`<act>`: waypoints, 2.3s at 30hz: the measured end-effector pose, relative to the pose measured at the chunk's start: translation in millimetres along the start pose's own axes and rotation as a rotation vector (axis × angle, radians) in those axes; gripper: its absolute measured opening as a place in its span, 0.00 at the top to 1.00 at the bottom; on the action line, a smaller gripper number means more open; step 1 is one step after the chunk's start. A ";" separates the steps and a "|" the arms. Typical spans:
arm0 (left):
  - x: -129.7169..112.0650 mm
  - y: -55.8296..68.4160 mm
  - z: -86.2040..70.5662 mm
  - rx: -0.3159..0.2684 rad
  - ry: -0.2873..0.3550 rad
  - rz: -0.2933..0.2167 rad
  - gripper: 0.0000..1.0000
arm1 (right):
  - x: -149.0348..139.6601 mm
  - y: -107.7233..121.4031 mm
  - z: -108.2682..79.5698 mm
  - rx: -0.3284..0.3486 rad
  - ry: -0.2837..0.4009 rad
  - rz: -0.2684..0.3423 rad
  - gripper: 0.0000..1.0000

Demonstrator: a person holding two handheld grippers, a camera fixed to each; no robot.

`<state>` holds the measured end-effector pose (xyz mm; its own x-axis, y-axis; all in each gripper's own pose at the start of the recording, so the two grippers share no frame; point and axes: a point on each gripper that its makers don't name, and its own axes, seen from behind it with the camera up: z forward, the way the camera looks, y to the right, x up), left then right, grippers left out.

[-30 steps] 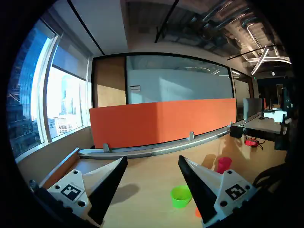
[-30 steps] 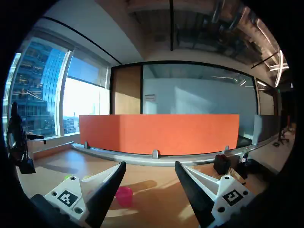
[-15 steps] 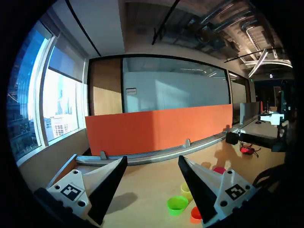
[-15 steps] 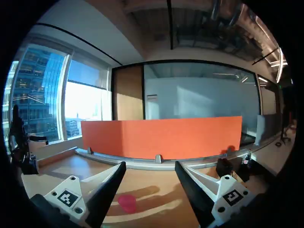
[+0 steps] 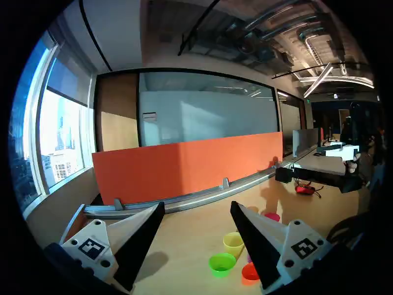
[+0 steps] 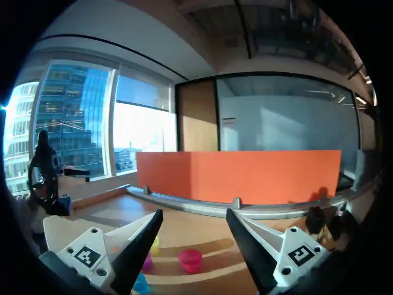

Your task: Pour water

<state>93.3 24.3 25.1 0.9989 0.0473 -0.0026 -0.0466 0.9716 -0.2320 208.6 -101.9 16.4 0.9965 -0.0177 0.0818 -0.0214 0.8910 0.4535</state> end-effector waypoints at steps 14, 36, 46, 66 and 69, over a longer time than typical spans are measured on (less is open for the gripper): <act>-33.4 19.1 11.4 -0.160 -0.111 0.056 0.00 | -9.5 -51.5 6.7 0.216 -0.056 -0.056 0.01; -97.9 35.6 24.6 -0.288 -0.311 0.132 0.00 | -63.6 -99.0 1.1 0.464 -0.232 -0.149 0.01; -131.7 37.9 26.7 -0.326 -0.396 0.134 0.00 | -95.1 -106.8 2.6 0.520 -0.323 -0.167 0.01; -199.7 49.1 30.5 -0.425 -0.541 0.160 0.00 | -158.5 -122.8 1.9 0.616 -0.464 -0.248 0.01; -209.9 49.4 33.4 -0.428 -0.560 0.161 0.00 | -166.2 -125.0 1.9 0.627 -0.480 -0.252 0.01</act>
<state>-119.0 70.1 46.7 0.8204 0.4056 0.4030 -0.0715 0.7721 -0.6315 45.5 -211.2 -52.3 0.8376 -0.5012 0.2173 0.0151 0.4190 0.9079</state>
